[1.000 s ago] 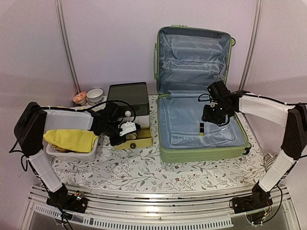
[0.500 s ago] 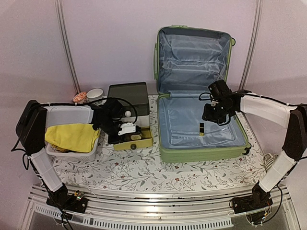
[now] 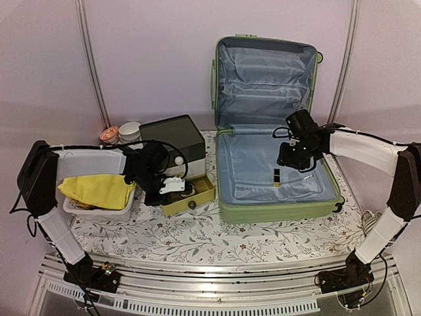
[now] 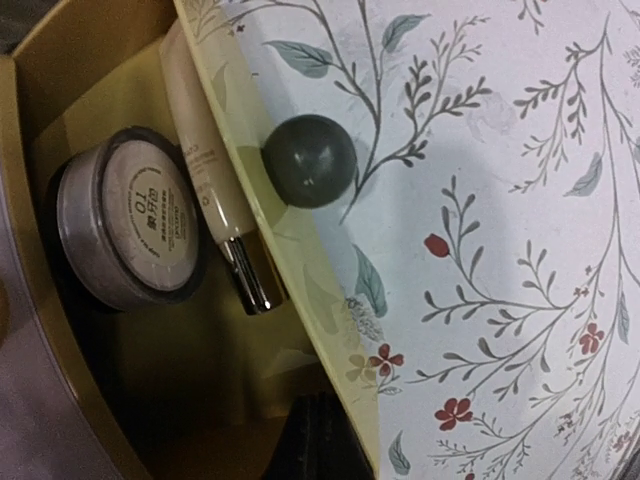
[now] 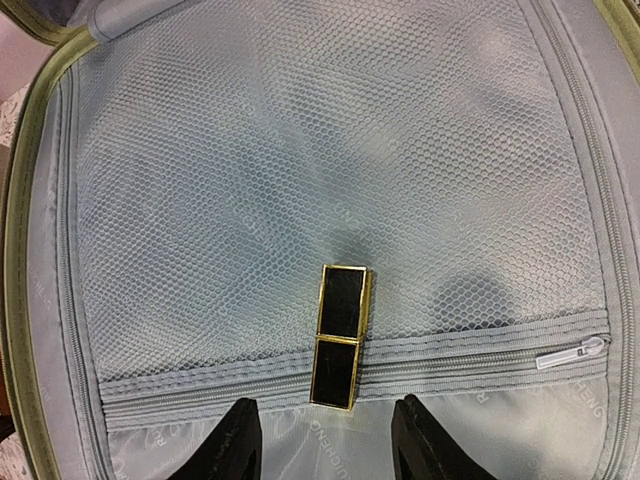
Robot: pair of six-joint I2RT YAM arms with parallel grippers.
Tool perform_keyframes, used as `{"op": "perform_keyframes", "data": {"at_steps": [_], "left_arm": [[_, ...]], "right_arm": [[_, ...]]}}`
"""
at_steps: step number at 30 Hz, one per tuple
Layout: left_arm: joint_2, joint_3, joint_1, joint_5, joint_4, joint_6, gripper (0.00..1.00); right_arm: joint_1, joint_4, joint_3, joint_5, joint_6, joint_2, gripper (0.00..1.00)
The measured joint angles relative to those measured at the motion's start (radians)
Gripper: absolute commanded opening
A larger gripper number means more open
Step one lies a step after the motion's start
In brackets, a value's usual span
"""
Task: Open, take out, and arrange the luggage
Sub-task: Adjust the makeup in the drawer.
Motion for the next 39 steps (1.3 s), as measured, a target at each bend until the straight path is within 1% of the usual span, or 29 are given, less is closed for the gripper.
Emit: {"op": "perform_keyframes", "data": {"at_steps": [1, 3, 4, 5, 7, 8, 11, 12, 13, 14, 15, 16, 18, 21, 25, 28, 31, 33, 36, 39], "left_arm": [[-0.013, -0.006, -0.008, -0.004, -0.007, -0.005, 0.00], [-0.040, -0.016, -0.020, -0.009, -0.018, -0.015, 0.14], [-0.056, -0.021, -0.026, -0.010, -0.021, -0.019, 0.27], [-0.075, -0.024, -0.032, -0.006, -0.025, -0.029, 0.37], [-0.121, -0.040, -0.049, 0.018, -0.038, -0.057, 0.63], [-0.137, -0.048, -0.055, 0.026, -0.042, -0.060, 0.68], [-0.189, -0.077, -0.066, 0.056, -0.049, -0.098, 0.73], [-0.206, -0.085, -0.068, 0.063, -0.049, -0.109, 0.82], [-0.222, -0.092, -0.068, 0.069, -0.050, -0.120, 0.87], [-0.238, -0.096, -0.068, 0.072, -0.049, -0.128, 0.88], [-0.256, -0.101, -0.070, 0.077, -0.047, -0.142, 0.95], [-0.277, -0.105, -0.071, 0.081, -0.046, -0.156, 0.98], [-0.326, -0.117, -0.072, 0.085, -0.033, -0.180, 0.98], [-0.425, -0.152, -0.073, 0.060, 0.039, -0.258, 0.98], [-0.552, -0.175, -0.068, -0.062, 0.183, -0.468, 0.98], [-0.587, -0.166, -0.044, -0.141, 0.247, -0.638, 0.98], [-0.580, -0.128, 0.032, -0.154, 0.254, -0.810, 0.98], [-0.560, -0.096, 0.117, -0.101, 0.249, -0.909, 0.98], [-0.502, -0.050, 0.251, -0.021, 0.245, -1.043, 0.98], [-0.454, -0.045, 0.311, 0.034, 0.243, -1.137, 0.97]], "right_arm": [[0.000, 0.000, 0.000, -0.001, 0.000, 0.000, 0.46], [0.000, 0.000, 0.000, -0.002, 0.000, 0.000, 0.46], [0.000, 0.000, 0.000, -0.002, 0.000, 0.000, 0.46], [0.000, 0.000, 0.000, -0.002, 0.000, 0.000, 0.46], [0.000, 0.000, 0.000, -0.002, 0.000, 0.000, 0.46], [0.000, 0.000, 0.000, -0.002, 0.000, 0.000, 0.46], [0.000, 0.000, 0.000, -0.002, 0.000, 0.000, 0.46], [0.000, 0.000, 0.000, -0.002, 0.001, 0.000, 0.46], [0.000, 0.000, 0.000, -0.003, 0.001, 0.000, 0.46], [0.000, 0.000, 0.000, -0.003, 0.001, 0.000, 0.46], [0.000, 0.000, 0.000, -0.002, 0.002, 0.000, 0.46], [0.000, 0.000, 0.000, -0.002, 0.003, 0.000, 0.46], [0.000, 0.000, 0.000, -0.003, 0.004, 0.000, 0.46], [0.000, 0.003, 0.000, -0.014, 0.003, 0.000, 0.46], [0.006, 0.023, 0.000, -0.054, -0.011, -0.001, 0.48], [0.032, 0.053, 0.000, -0.087, -0.037, -0.012, 0.51], [0.082, 0.084, 0.014, -0.134, -0.063, -0.029, 0.53], [0.120, 0.099, 0.046, -0.165, -0.073, -0.028, 0.54], [0.179, 0.117, 0.141, -0.215, -0.072, -0.005, 0.55], [0.220, 0.147, 0.248, -0.253, -0.063, 0.049, 0.58]]}}
